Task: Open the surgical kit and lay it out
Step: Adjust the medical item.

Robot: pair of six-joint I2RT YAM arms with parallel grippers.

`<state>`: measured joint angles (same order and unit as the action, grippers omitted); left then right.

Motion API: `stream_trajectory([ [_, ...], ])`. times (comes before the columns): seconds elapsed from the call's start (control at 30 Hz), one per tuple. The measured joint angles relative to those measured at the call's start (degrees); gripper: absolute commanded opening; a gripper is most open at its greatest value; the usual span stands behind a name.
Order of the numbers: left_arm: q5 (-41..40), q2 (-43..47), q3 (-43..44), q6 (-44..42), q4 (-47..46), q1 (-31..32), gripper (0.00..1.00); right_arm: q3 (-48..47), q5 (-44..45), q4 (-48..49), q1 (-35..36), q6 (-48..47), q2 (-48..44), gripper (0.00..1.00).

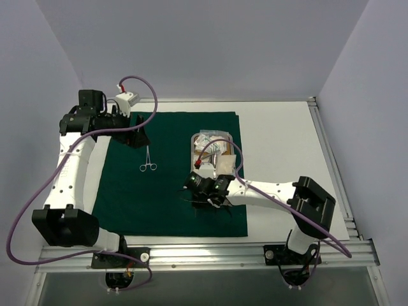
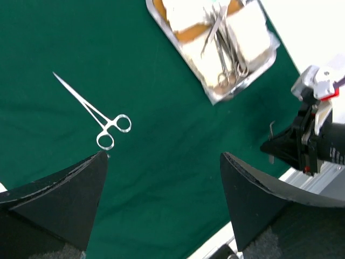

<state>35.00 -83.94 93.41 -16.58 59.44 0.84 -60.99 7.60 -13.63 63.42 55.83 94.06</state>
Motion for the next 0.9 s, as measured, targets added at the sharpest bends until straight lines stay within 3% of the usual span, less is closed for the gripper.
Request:
stream_trajectory([
  [0.2,-0.6,1.1,-3.3,-2.8,1.3,0.0,0.94,-0.1,-1.1,-2.6,0.3,5.6,3.6,0.00],
  [0.53,0.0,1.6,-3.4,-4.3,1.3,0.0,0.94,-1.1,-2.4,-2.8,0.0,7.2,9.1,0.02],
  [0.67,0.4,1.6,-3.4,-4.5,1.4,0.0,0.94,-1.2,-2.7,-2.5,-0.4,7.2,9.3,0.13],
  [0.9,1.2,1.6,-3.4,-4.9,2.1,0.0,0.94,-1.2,-3.4,-1.4,-1.0,7.3,9.3,0.22],
])
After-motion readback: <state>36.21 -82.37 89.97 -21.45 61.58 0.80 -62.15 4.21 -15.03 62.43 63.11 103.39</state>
